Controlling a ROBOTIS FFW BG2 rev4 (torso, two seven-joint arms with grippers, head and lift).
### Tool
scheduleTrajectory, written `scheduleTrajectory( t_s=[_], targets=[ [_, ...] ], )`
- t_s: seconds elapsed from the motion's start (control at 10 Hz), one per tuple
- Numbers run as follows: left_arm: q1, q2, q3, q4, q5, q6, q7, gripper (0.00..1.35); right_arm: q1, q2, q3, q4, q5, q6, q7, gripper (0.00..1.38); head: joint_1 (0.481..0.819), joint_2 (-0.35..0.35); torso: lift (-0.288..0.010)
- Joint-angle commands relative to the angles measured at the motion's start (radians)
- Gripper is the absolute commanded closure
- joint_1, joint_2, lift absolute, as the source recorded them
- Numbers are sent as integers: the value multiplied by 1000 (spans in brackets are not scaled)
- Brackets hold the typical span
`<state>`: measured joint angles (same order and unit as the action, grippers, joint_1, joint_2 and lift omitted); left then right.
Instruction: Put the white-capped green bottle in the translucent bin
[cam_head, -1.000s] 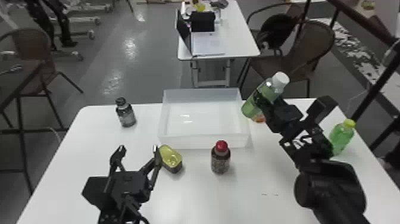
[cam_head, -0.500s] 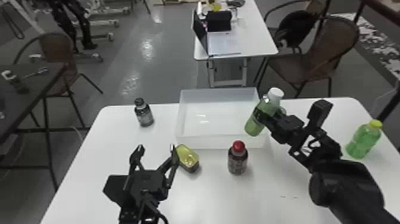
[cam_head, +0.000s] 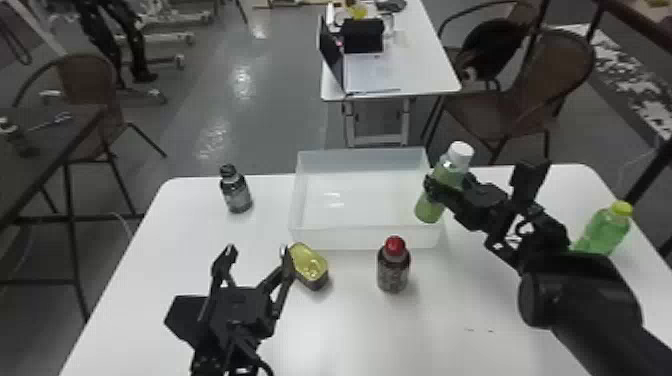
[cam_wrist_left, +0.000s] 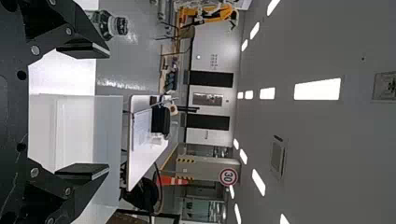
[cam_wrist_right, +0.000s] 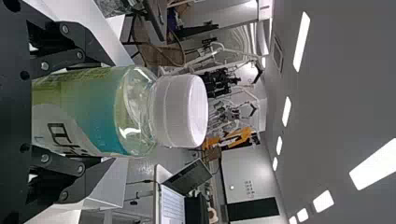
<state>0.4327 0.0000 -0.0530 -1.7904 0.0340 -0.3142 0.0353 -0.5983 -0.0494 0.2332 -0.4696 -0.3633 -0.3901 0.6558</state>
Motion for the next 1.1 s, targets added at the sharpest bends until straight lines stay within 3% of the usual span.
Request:
scheduleTrajectory(
  t_s=[0.0, 0.1, 0.2, 0.3, 0.5, 0.6, 0.7, 0.8, 1.0],
  targets=[
    [0, -3, 9, 0, -3, 0, -9, 404, -11, 5, 0, 2, 17, 25, -2, -2, 695, 111, -21],
    [-2, -3, 10, 2, -9, 0, -12, 404, -18, 10, 2, 2, 18, 0, -4, -2, 695, 113, -21],
    [-2, -3, 15, 2, -14, -2, -18, 404, -26, 16, 2, -1, 14, -15, -2, 490, 695, 117, -21],
    [-2, -3, 16, 2, -16, -6, -20, 404, -21, 17, 3, -24, 6, -23, 1, 572, 695, 120, -21],
    [11, -3, 25, -1, -12, -22, -20, 404, 57, 11, 35, -175, -77, 13, 24, 372, 695, 128, -21],
    [8, -3, 22, -1, -16, -23, -20, 404, 152, -10, 31, -356, -72, 103, -9, 340, 695, 140, -21],
    [6, -3, 22, -1, -20, -33, -18, 404, 282, -56, 21, -597, -42, 188, -101, 335, 695, 150, -21],
    [3, -3, 24, -1, -26, -36, -18, 404, 373, -96, -9, -758, -8, 244, -133, 337, 695, 147, -21],
    [-9, -3, 19, 0, -45, -33, -17, 404, 568, -127, -123, -1034, 57, 387, -154, 337, 695, 131, -21]
  ],
)
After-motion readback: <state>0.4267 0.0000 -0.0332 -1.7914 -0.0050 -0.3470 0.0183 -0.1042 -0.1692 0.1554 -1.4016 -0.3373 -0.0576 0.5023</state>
